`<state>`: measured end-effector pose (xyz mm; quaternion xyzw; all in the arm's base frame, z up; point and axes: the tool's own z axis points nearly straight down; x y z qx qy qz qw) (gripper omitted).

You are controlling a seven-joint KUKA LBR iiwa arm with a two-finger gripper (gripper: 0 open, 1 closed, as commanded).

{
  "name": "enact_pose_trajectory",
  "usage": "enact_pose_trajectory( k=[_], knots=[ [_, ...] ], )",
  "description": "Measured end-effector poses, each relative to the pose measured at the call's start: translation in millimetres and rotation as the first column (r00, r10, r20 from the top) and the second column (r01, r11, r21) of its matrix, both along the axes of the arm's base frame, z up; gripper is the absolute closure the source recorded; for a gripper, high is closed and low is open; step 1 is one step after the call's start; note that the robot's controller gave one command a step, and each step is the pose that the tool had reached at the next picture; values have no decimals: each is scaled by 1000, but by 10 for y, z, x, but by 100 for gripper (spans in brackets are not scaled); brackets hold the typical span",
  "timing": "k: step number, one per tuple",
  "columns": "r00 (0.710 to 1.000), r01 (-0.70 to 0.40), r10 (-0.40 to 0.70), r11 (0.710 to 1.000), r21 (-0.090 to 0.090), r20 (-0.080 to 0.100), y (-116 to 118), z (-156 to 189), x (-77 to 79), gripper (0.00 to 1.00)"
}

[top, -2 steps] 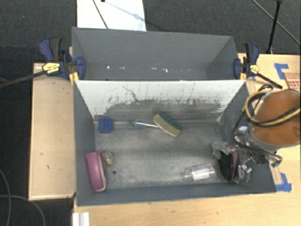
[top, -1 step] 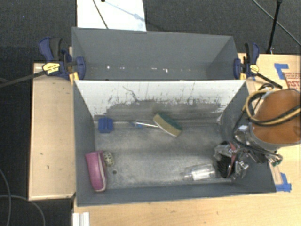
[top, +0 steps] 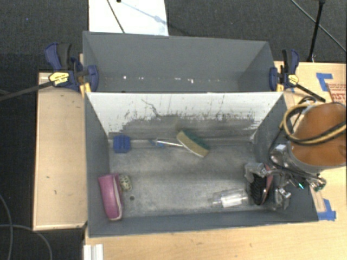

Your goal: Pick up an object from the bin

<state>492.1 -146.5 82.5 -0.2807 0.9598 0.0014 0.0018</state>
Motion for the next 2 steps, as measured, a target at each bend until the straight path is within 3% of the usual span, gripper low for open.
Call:
enact_pose_trajectory(
  k=[1, 2],
  knots=[
    [1000, -2, 2, 1000, 2, 0, 13, 3, 1, 100],
    [1000, 21, -21, 1000, -5, 6, 211, 1448, 22, 100]
  ],
)
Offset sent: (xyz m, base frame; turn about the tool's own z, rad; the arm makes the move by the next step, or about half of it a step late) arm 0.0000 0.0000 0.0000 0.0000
